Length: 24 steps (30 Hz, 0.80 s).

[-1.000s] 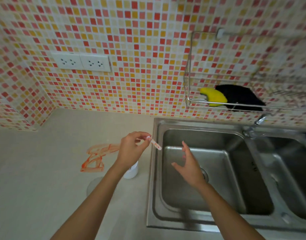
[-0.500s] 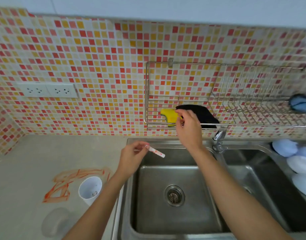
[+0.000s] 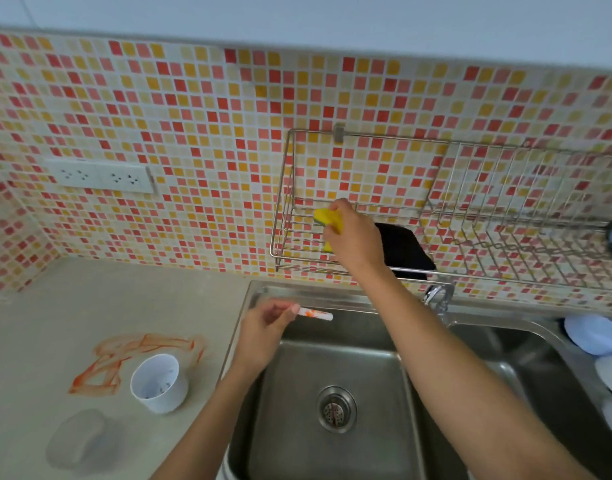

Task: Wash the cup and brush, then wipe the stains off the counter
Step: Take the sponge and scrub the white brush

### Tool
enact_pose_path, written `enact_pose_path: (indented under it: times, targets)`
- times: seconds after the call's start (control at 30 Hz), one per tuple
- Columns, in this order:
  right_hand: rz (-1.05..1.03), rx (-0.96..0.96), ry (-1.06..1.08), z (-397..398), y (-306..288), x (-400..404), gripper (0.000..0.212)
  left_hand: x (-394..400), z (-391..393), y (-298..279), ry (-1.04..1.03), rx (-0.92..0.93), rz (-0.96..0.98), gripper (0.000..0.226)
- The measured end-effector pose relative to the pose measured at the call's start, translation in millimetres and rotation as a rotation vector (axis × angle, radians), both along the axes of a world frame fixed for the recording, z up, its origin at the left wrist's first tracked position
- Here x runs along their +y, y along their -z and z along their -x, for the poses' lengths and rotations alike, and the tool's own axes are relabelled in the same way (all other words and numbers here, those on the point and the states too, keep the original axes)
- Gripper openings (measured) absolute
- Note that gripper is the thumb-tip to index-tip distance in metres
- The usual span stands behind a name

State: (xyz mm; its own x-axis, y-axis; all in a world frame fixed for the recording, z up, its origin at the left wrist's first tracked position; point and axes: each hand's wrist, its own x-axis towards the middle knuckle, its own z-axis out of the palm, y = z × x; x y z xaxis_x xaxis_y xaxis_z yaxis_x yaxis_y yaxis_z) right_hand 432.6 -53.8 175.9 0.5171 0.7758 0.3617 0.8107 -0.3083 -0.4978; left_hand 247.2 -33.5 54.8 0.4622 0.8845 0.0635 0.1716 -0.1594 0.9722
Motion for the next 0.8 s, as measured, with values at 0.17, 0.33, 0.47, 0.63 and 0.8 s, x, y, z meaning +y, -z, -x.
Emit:
enact_pose_path:
  times: [0.17, 0.33, 0.47, 0.63, 0.8]
  targets:
    - [-0.375, 0.120, -0.006, 22, 28, -92, 0.043, -15, -14, 6, -0.058, -0.061, 0.062, 0.009]
    - [-0.150, 0.125, -0.027, 24, 105, -131, 0.044, -39, -38, 12, -0.029, -0.016, 0.081, 0.004]
    - [-0.047, 0.114, 0.065, 9, 121, -137, 0.044, -62, -52, 13, -0.048, 0.003, 0.053, 0.009]
    - [-0.066, 0.032, -0.024, 17, 127, -148, 0.044, -78, -58, 9, -0.074, 0.007, 0.045, 0.009]
    - [-0.064, 0.091, 0.022, 10, 128, -156, 0.043, -89, -63, 4, -0.116, -0.022, 0.072, 0.007]
